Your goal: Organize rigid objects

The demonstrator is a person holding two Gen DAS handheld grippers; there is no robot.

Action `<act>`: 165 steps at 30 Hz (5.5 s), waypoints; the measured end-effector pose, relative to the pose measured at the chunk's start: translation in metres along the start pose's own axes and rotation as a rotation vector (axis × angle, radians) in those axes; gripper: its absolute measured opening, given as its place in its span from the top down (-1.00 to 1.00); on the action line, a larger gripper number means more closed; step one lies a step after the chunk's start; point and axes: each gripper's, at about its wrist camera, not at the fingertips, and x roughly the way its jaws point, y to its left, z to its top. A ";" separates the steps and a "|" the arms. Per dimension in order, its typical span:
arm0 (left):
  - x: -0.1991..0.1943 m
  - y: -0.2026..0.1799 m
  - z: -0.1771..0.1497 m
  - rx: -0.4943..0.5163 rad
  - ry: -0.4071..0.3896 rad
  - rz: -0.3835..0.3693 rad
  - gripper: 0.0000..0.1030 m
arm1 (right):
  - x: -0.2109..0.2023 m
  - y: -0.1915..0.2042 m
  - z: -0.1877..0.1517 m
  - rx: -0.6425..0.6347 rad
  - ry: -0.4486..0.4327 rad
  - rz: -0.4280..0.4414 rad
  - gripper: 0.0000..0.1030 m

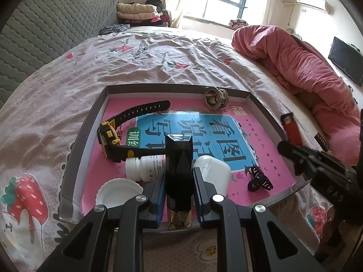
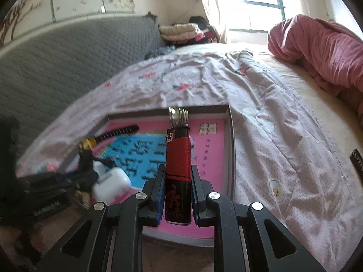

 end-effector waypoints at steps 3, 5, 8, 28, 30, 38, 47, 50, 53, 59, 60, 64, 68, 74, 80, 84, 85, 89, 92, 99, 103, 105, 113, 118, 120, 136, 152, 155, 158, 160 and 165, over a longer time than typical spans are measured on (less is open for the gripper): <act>0.000 -0.001 0.000 0.007 0.000 0.003 0.56 | 0.007 0.005 -0.002 -0.027 0.030 -0.017 0.62; 0.001 -0.001 0.001 0.007 0.001 0.003 0.56 | 0.010 0.007 -0.004 -0.040 0.048 -0.029 0.62; 0.001 -0.001 0.000 0.005 0.001 0.003 0.56 | 0.017 0.008 -0.007 -0.052 0.077 -0.048 0.62; 0.004 0.008 0.004 -0.044 0.016 -0.018 0.56 | 0.015 0.005 -0.006 -0.029 0.079 -0.027 0.05; 0.003 0.012 0.003 -0.069 0.017 -0.036 0.56 | 0.013 0.003 -0.005 -0.024 0.067 -0.029 -0.05; 0.003 0.018 0.000 -0.104 0.025 -0.062 0.56 | 0.005 -0.006 -0.001 0.023 0.034 -0.020 -0.15; 0.000 0.019 -0.004 -0.111 0.030 -0.065 0.56 | 0.002 -0.005 0.000 0.008 0.015 -0.021 -0.20; -0.002 0.018 -0.005 -0.105 0.030 -0.059 0.56 | 0.000 -0.003 0.000 -0.001 0.003 -0.020 -0.34; -0.002 0.017 -0.006 -0.101 0.033 -0.053 0.56 | -0.003 0.000 0.001 -0.013 -0.014 -0.012 -0.35; -0.005 0.016 -0.008 -0.090 0.032 -0.038 0.53 | -0.003 0.003 -0.001 -0.032 -0.011 -0.027 -0.39; -0.005 0.016 -0.008 -0.089 0.034 -0.036 0.49 | -0.004 0.002 -0.001 -0.033 -0.013 -0.027 -0.41; -0.009 0.019 -0.010 -0.100 0.033 -0.040 0.44 | -0.009 0.000 -0.001 -0.026 -0.031 -0.026 -0.43; -0.017 0.019 -0.010 -0.094 0.015 -0.033 0.27 | -0.012 0.000 -0.001 -0.026 -0.045 -0.029 -0.43; -0.025 0.016 -0.010 -0.080 0.003 -0.016 0.19 | -0.020 0.006 -0.002 -0.046 -0.077 -0.051 -0.44; -0.036 0.012 -0.010 -0.064 -0.009 -0.009 0.19 | -0.034 0.009 -0.006 -0.046 -0.106 -0.067 -0.45; -0.044 0.010 -0.010 -0.055 -0.023 -0.004 0.19 | -0.048 0.010 -0.010 -0.021 -0.128 -0.094 -0.47; -0.047 0.009 -0.011 -0.053 -0.028 -0.001 0.19 | -0.052 0.010 -0.011 -0.009 -0.133 -0.097 -0.48; -0.053 0.008 -0.012 -0.047 -0.035 0.006 0.18 | -0.065 0.010 -0.014 0.010 -0.155 -0.114 -0.48; -0.060 0.007 -0.013 -0.037 -0.048 0.015 0.06 | -0.071 0.009 -0.019 0.034 -0.155 -0.142 -0.48; -0.078 0.011 -0.015 -0.017 -0.079 0.053 -0.22 | -0.086 0.019 -0.026 0.025 -0.178 -0.181 -0.48; -0.086 0.013 -0.019 -0.015 -0.079 0.060 -0.22 | -0.090 0.029 -0.033 -0.002 -0.169 -0.191 -0.48; -0.092 0.012 -0.023 -0.004 -0.077 0.062 -0.22 | -0.090 0.033 -0.035 -0.008 -0.167 -0.195 -0.48; -0.107 0.012 -0.032 0.002 -0.094 0.065 -0.22 | -0.100 0.044 -0.045 -0.010 -0.164 -0.193 -0.48; -0.110 0.016 -0.039 -0.044 -0.066 0.050 -0.22 | -0.105 0.054 -0.052 -0.039 -0.144 -0.183 -0.48; -0.112 0.019 -0.043 -0.080 -0.059 0.063 -0.22 | -0.107 0.059 -0.056 -0.048 -0.139 -0.178 -0.48; -0.140 0.022 -0.067 -0.099 -0.042 0.066 -0.22 | -0.130 0.095 -0.079 -0.130 -0.119 -0.159 -0.48; -0.164 0.011 -0.085 -0.065 -0.041 0.061 -0.22 | -0.150 0.106 -0.090 -0.116 -0.120 -0.149 -0.48; -0.163 0.008 -0.088 -0.056 -0.037 0.066 -0.22 | -0.151 0.104 -0.091 -0.100 -0.111 -0.149 -0.48; -0.160 0.007 -0.090 -0.051 -0.032 0.072 -0.22 | -0.154 0.105 -0.093 -0.109 -0.114 -0.158 -0.48; -0.156 0.007 -0.092 -0.048 -0.021 0.070 -0.22 | -0.155 0.104 -0.094 -0.116 -0.116 -0.162 -0.48; -0.147 0.006 -0.095 -0.041 -0.008 0.073 -0.22 | -0.151 0.096 -0.096 -0.098 -0.100 -0.160 -0.48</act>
